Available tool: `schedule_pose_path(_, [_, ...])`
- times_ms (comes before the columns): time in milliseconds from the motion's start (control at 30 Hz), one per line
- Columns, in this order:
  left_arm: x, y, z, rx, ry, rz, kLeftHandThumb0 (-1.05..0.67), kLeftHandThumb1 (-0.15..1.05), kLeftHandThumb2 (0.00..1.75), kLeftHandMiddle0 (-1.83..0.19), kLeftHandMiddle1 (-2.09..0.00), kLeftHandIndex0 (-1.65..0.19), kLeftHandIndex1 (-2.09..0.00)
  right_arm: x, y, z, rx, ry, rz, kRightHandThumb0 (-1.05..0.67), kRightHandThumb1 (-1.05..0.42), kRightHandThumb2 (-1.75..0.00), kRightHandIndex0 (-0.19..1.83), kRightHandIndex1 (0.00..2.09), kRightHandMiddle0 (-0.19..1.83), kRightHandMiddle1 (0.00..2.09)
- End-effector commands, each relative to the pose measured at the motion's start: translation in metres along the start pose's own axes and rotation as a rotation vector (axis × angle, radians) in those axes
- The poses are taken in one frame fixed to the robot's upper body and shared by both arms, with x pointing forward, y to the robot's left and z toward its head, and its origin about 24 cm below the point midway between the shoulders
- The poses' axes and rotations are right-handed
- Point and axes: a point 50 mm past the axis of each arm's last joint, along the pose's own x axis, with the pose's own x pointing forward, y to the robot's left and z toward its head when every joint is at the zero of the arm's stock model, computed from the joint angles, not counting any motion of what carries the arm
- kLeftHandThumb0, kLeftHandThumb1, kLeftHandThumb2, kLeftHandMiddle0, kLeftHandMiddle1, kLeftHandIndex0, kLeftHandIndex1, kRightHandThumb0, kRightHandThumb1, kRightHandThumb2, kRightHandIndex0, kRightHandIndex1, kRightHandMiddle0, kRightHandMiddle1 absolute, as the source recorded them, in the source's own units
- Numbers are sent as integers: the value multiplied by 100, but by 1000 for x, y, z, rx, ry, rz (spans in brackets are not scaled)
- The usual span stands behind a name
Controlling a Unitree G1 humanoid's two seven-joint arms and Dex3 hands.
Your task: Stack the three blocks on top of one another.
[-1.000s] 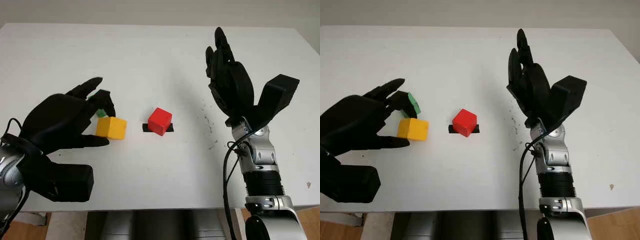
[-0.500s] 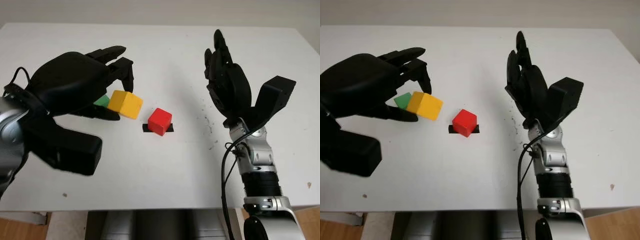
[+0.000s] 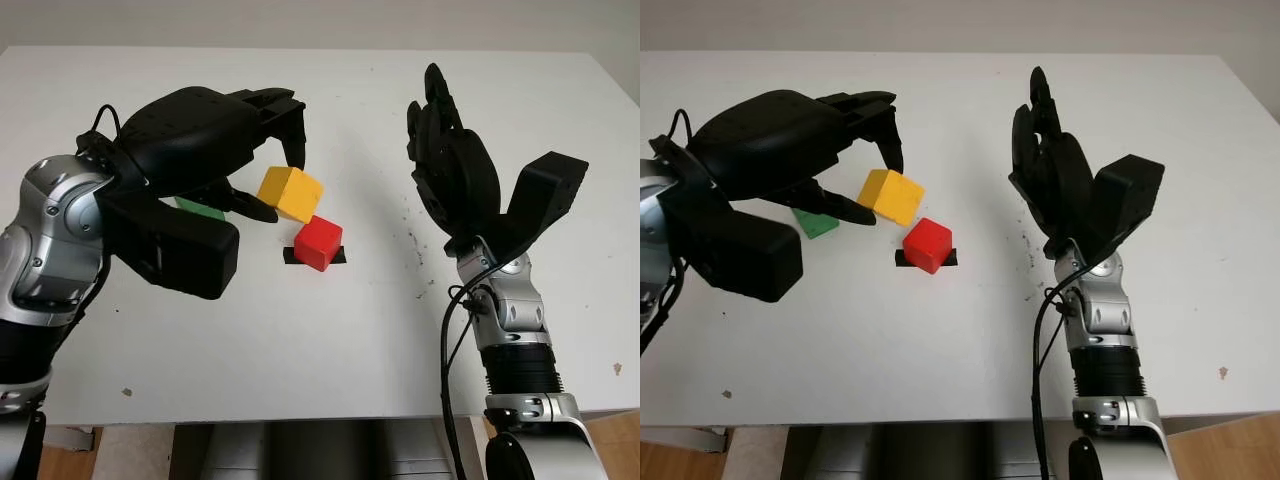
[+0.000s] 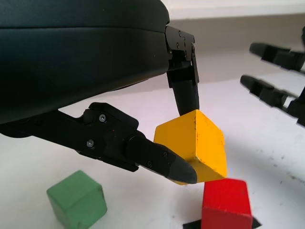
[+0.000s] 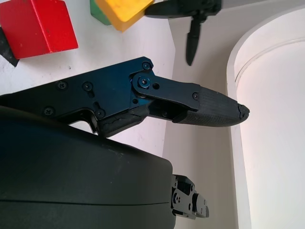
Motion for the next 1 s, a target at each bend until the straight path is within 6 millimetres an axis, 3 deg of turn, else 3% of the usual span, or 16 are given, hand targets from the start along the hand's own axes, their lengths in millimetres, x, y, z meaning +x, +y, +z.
schedule_pose_path(0, [5, 6, 5, 42, -22, 15, -37, 105, 10, -7, -5, -13, -167, -1, 0, 3, -6, -22, 5, -75, -105, -65, -19, 0, -19, 0])
schedule_pose_path(133, [14, 4, 9, 102, -46, -12, -38, 105, 9, -2, -4, -8, -182, 0, 1, 3, 1, -19, 4, -76, -105, -64, -19, 0, -19, 0])
schedule_pose_path(300, [23, 5, 15, 166, -66, -33, -40, 103, 6, -6, -6, -15, -172, 0, 3, 2, 4, -16, 2, -76, -105, -63, -19, 0, -19, 0])
schedule_pose_path(500, [30, 2, 20, 218, -82, -63, -43, 103, 6, -8, -6, -13, -182, -1, 3, 1, -7, -15, -7, -77, -105, -62, -19, 0, -19, 0])
schedule_pose_path(967, [41, 3, 35, 258, -150, -100, -41, 101, 6, -8, -5, -19, -171, -1, 5, 1, -1, -22, -11, -76, -105, -63, -19, 0, -19, 0])
